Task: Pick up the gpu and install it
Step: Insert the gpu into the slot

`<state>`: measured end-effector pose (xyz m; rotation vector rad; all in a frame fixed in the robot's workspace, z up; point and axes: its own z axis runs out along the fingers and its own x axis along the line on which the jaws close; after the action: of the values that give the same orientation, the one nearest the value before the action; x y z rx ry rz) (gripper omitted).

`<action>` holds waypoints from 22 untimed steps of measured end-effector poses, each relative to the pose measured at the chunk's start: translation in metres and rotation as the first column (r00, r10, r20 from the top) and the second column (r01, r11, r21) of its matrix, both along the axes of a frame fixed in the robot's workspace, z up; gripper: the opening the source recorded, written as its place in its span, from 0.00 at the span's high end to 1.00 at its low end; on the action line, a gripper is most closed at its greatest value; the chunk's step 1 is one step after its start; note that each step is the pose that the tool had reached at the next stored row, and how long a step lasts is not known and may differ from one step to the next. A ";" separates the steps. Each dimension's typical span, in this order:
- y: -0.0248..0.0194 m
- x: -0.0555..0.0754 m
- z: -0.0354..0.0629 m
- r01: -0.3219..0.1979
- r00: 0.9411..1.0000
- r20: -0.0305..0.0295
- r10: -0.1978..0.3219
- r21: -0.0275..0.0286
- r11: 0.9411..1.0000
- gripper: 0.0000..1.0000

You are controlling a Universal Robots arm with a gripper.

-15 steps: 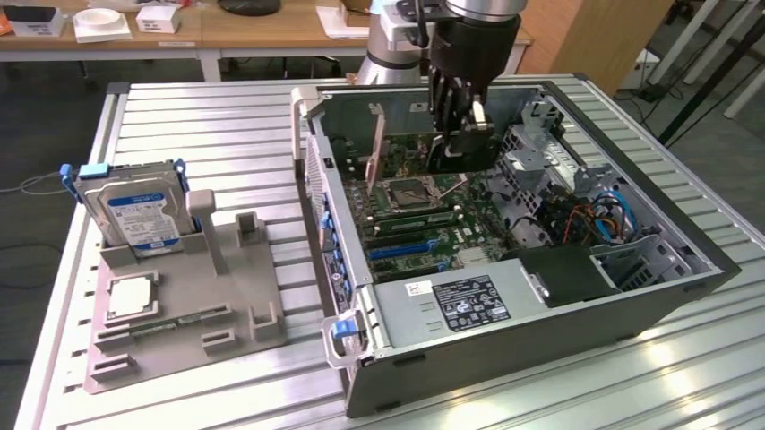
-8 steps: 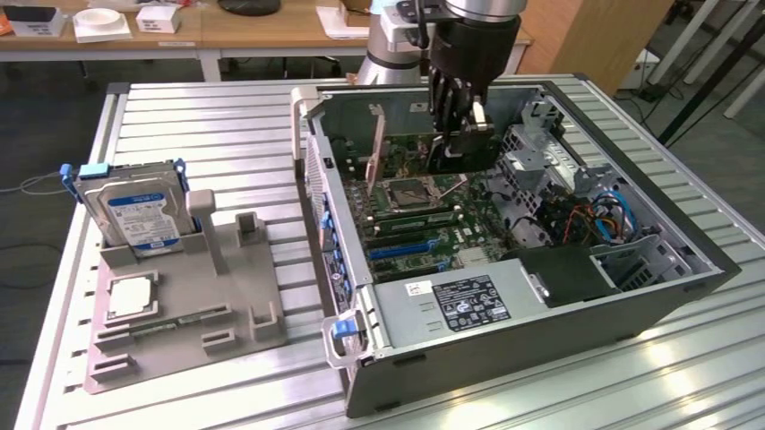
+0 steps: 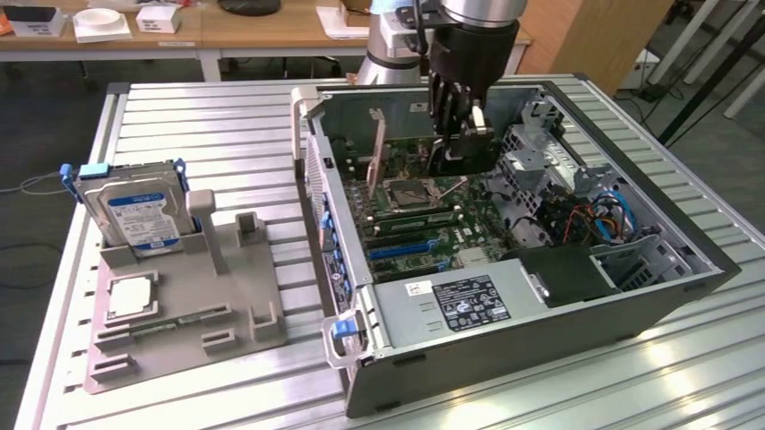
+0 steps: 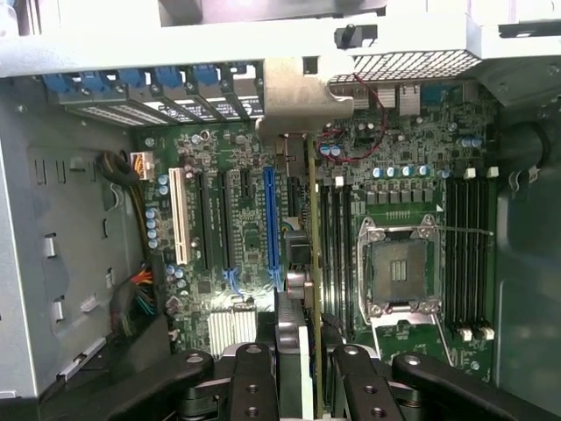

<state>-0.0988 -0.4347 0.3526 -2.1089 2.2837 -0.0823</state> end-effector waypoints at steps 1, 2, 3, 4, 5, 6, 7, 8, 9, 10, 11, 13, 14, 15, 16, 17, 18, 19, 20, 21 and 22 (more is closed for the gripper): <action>0.0000 0.000 -0.0007 0.000 1.000 0.002 0.000 0.000 1.000 0.71; 0.0000 0.000 -0.0015 0.000 1.000 0.005 0.000 -0.001 1.000 0.71; 0.0000 0.000 -0.0023 0.000 1.000 0.008 0.000 -0.001 1.000 0.71; 0.0000 0.000 -0.0031 0.000 1.000 0.011 0.000 -0.002 1.000 0.71; -0.0001 0.000 -0.0039 0.000 1.000 0.014 0.000 -0.002 1.000 0.71; -0.0001 0.000 -0.0046 0.000 1.000 0.017 0.000 -0.003 1.000 0.71; -0.0001 -0.001 -0.0053 0.000 1.000 0.021 0.000 -0.003 1.000 0.71; -0.0001 -0.002 -0.0058 0.000 1.000 0.024 0.000 -0.004 1.000 0.71; -0.0001 -0.003 -0.0064 0.000 1.000 0.026 0.000 -0.004 1.000 0.71; -0.0001 -0.004 -0.0072 0.000 1.000 0.029 0.000 -0.005 1.000 0.71; 0.0000 -0.005 -0.0080 0.000 1.000 0.031 0.000 -0.005 1.000 0.71; -0.0001 -0.007 -0.0096 0.000 0.999 0.035 0.000 -0.005 1.000 0.71; -0.0001 -0.008 -0.0104 0.000 0.999 0.036 0.000 -0.006 1.000 0.71; -0.0001 -0.008 -0.0111 0.000 0.999 0.037 0.000 -0.006 1.000 0.71; -0.0002 -0.008 -0.0118 0.000 0.999 0.038 0.000 -0.006 1.000 0.71; -0.0005 -0.008 -0.0123 0.000 0.999 0.038 0.000 -0.006 1.000 0.71; -0.0009 -0.008 -0.0128 0.000 0.999 0.038 0.000 -0.006 1.000 0.71; -0.0014 -0.008 -0.0133 0.000 0.999 0.038 0.000 -0.006 1.000 0.71; -0.0019 -0.008 -0.0139 0.000 0.999 0.038 0.000 -0.006 1.000 0.71; -0.0026 -0.008 -0.0144 0.000 0.999 0.038 0.000 -0.006 1.000 0.71; -0.0032 -0.008 -0.0151 0.000 0.999 0.038 0.000 -0.006 1.000 0.71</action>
<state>-0.1066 -0.4379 0.3374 -2.0914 2.2648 -0.1281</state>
